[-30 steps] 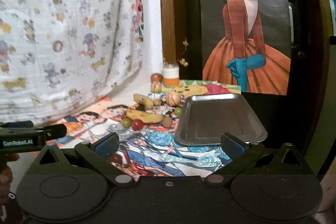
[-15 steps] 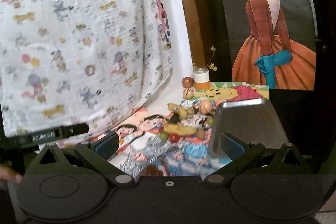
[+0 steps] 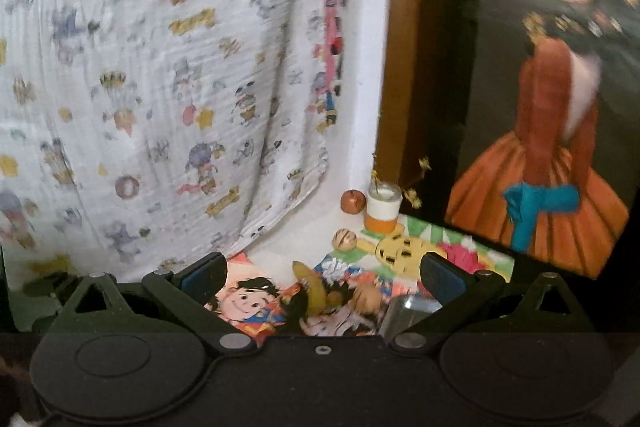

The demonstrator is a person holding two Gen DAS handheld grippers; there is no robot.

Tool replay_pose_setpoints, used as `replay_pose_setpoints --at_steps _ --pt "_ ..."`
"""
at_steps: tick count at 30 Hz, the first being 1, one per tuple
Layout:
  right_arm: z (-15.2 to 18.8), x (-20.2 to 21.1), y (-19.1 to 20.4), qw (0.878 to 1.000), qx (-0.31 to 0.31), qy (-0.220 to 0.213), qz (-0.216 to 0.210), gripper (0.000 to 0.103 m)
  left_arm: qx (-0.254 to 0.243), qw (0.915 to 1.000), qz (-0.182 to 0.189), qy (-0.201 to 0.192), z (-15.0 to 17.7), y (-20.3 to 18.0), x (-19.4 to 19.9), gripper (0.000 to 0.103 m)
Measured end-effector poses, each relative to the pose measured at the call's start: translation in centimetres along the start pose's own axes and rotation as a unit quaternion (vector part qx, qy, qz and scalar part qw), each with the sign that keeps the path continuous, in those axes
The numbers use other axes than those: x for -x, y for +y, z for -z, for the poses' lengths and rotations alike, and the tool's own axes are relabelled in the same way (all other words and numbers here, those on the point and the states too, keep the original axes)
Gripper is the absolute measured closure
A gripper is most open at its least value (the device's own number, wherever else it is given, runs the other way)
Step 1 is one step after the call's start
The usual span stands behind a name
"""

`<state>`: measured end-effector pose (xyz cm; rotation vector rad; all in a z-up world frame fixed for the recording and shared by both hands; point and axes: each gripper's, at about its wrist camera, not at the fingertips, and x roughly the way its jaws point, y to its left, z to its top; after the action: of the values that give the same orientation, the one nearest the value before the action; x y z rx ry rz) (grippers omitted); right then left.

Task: Organize fruits
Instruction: 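Move both grippers down toward the fruit pile beside the metal tray, then grasp a green grape with the left gripper while the right gripper grasps a small brown fruit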

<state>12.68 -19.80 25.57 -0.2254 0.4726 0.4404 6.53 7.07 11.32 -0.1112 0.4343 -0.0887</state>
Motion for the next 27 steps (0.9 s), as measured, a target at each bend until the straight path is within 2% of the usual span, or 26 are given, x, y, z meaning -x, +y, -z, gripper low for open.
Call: replay_pose_setpoints --at_steps 6,11,18,24,27 --pt "1.9 -6.4 -0.7 0.995 0.064 0.042 -0.058 0.0 -0.015 0.997 0.024 0.072 1.0 -0.6 -4.9 0.0" --pt "5.2 -9.9 -1.7 0.989 0.091 0.072 -0.096 0.0 -0.043 0.9931 0.02 0.107 2.6 -0.6 -7.4 0.0" --pt "11.1 -13.1 -0.8 0.979 0.129 0.123 -0.103 0.0 -0.07 0.9856 0.024 0.152 3.5 -1.2 -10.8 0.0" --pt "15.0 -15.4 0.5 0.968 0.173 0.16 -0.09 0.001 -0.09 0.9804 0.025 0.174 4.3 -2.2 -13.4 0.0" --pt "15.8 -16.4 0.2 0.968 0.166 0.165 -0.094 0.007 -0.095 0.9785 0.027 0.181 4.6 -2.5 -14.3 0.0"
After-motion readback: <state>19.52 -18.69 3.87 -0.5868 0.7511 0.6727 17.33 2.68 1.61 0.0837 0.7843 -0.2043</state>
